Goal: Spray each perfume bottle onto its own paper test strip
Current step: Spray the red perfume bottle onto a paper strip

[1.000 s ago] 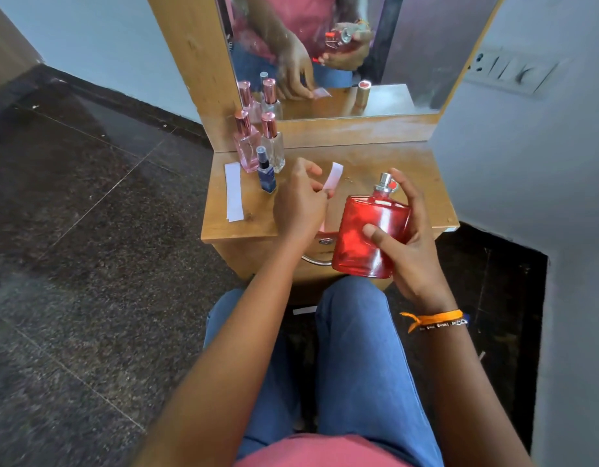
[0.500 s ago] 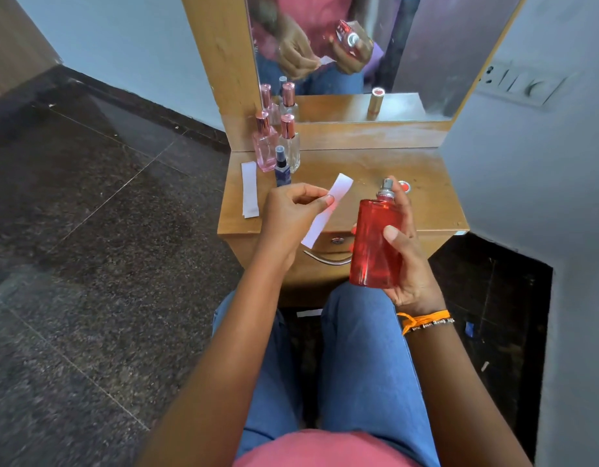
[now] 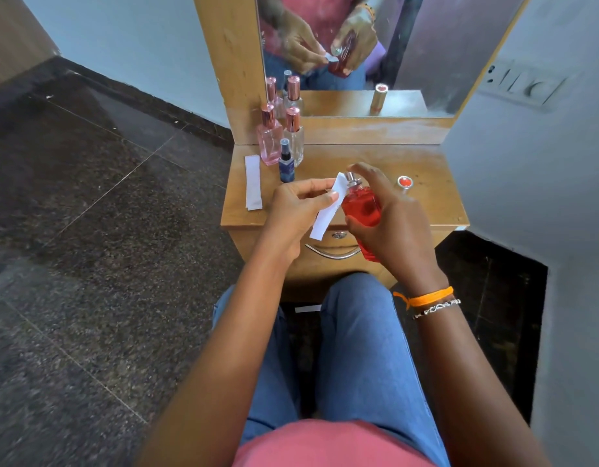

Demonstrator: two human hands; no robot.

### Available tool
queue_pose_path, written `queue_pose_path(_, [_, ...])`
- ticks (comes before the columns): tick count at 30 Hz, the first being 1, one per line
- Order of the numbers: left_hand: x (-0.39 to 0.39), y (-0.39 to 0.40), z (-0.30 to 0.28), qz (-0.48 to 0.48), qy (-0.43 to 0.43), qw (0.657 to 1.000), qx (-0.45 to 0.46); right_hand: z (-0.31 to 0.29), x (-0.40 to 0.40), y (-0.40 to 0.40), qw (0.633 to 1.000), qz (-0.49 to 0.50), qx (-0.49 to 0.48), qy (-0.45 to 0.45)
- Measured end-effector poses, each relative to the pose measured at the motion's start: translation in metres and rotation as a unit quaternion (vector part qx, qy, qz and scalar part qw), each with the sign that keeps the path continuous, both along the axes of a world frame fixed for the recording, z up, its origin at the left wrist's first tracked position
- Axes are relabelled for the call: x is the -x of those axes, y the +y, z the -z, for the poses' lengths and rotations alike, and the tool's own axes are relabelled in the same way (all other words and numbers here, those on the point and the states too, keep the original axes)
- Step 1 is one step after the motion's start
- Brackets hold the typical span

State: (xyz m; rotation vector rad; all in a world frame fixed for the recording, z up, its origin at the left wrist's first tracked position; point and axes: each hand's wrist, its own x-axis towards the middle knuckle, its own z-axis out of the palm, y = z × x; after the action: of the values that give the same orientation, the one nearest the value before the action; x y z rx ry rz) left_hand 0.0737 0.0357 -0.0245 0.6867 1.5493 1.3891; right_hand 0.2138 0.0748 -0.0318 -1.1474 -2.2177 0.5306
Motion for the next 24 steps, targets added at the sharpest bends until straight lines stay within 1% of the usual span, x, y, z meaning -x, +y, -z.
queue_pose_path(8, [-0.002, 0.002, 0.001, -0.006, -0.019, 1.000, -0.006, -0.001, 0.001, 0.003, 0.999, 0.015, -0.002, -0.029])
queue_pose_path(11, [-0.002, 0.003, 0.002, -0.009, -0.024, 1.000, -0.008, -0.003, 0.001, 0.001, 1.000, 0.014, 0.005, -0.021])
queue_pose_path(13, [-0.002, 0.004, 0.004, -0.014, -0.019, 1.000, -0.005, -0.004, 0.001, 0.000, 1.000, 0.017, 0.015, 0.000])
queue_pose_path(15, [-0.004, 0.009, 0.008, -0.021, 0.007, 1.000, -0.002, -0.005, 0.000, -0.002, 0.999, 0.025, 0.029, 0.024])
queue_pose_path(17, [-0.006, 0.018, 0.014, -0.034, 0.065, 0.997, 0.006, -0.005, -0.002, -0.002, 0.998, 0.033, 0.044, 0.042])
queue_pose_path(19, [-0.009, 0.031, 0.020, -0.051, 0.121, 0.991, 0.016, -0.003, -0.006, -0.002, 0.996, 0.039, 0.058, 0.055])
queue_pose_path(24, [-0.018, 0.057, 0.026, -0.081, 0.207, 0.973, 0.056, -0.001, -0.013, -0.002, 0.994, 0.041, 0.069, 0.075])
